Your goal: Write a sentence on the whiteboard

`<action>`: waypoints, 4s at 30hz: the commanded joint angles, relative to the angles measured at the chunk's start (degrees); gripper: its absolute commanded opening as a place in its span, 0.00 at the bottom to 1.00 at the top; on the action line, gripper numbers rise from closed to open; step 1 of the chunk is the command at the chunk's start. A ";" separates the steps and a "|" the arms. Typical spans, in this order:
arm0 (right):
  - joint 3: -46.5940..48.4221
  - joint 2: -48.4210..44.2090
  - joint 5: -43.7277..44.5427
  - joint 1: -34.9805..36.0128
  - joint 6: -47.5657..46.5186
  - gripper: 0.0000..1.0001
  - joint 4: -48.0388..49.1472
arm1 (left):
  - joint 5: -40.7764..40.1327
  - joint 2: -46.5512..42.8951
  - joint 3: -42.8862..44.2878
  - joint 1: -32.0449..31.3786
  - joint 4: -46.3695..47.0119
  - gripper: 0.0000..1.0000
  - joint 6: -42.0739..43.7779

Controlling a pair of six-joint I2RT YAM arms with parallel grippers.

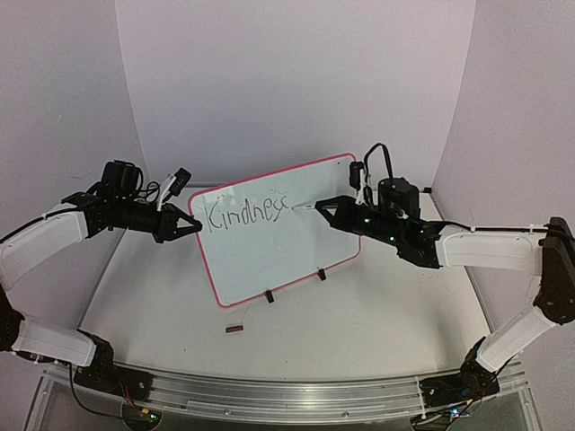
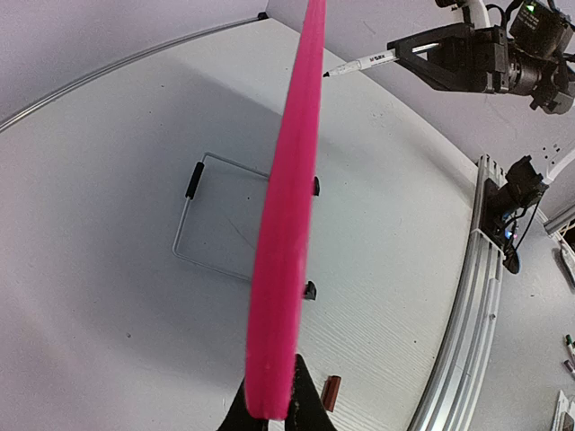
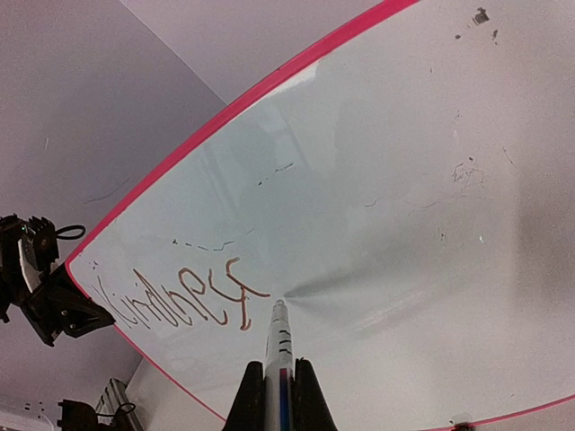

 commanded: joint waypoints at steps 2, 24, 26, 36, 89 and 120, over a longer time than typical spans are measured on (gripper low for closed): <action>0.56 0.44 -0.88 -0.20 -0.38 0.00 0.29 | -4.32 1.28 0.26 -0.90 -1.94 0.00 2.91; 3.08 2.19 0.14 -0.19 0.05 0.00 3.08 | -4.30 1.16 0.26 -1.01 -1.94 0.00 2.94; 3.24 2.13 0.25 -0.18 0.05 0.00 3.21 | -4.24 1.19 0.26 -0.99 -1.88 0.00 2.91; 3.39 1.88 1.05 -0.17 -0.37 0.00 3.24 | -4.10 1.20 0.41 -0.99 -1.95 0.00 2.88; -0.18 -3.25 0.48 -0.10 0.25 0.00 3.81 | -4.36 1.34 0.30 -1.16 -1.94 0.00 2.88; -0.98 -3.12 -2.61 -0.57 -0.64 0.00 2.38 | -4.72 1.40 0.31 -1.16 -2.05 0.00 2.90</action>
